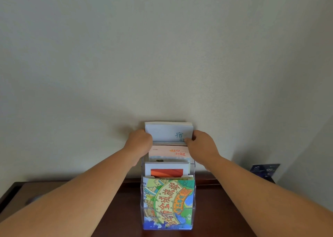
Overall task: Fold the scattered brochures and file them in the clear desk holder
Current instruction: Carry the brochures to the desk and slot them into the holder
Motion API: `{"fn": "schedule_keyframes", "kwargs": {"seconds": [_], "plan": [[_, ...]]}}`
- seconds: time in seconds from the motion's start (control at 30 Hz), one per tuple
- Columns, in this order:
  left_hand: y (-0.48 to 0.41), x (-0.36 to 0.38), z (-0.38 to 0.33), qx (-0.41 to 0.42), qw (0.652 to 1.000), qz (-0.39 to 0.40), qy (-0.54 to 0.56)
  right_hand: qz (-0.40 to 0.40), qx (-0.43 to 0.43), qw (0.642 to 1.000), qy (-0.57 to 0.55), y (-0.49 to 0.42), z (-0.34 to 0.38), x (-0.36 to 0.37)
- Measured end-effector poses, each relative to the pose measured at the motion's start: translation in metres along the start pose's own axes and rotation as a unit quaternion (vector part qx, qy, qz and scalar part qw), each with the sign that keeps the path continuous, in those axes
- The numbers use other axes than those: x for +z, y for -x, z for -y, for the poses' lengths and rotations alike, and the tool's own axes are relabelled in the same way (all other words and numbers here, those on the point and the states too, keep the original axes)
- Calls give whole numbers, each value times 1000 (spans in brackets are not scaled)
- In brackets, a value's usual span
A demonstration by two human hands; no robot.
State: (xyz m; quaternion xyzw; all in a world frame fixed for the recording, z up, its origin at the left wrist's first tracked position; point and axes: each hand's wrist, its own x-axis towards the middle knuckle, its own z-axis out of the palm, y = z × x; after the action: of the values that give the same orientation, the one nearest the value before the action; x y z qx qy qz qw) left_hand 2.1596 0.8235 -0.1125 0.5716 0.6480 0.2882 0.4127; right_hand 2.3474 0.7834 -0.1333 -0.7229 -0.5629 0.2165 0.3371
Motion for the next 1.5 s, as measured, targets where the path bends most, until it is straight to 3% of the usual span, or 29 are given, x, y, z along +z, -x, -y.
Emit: {"fn": "schedule_keyframes", "kwargs": {"seconds": [0.5,0.77,1.13,1.5], "plan": [[1,4,-4,25,990,14,-135,-14,-2,999,35,3,6,5],[-3,2,1,25,994,23,-104,-27,1,1000,16,1,5,5],[-1,2,3,45,988,23,-146,-25,25,999,22,2,1,7],[-2,-2,9,54,988,7,-144,-9,73,996,-54,2,-3,8]]}}
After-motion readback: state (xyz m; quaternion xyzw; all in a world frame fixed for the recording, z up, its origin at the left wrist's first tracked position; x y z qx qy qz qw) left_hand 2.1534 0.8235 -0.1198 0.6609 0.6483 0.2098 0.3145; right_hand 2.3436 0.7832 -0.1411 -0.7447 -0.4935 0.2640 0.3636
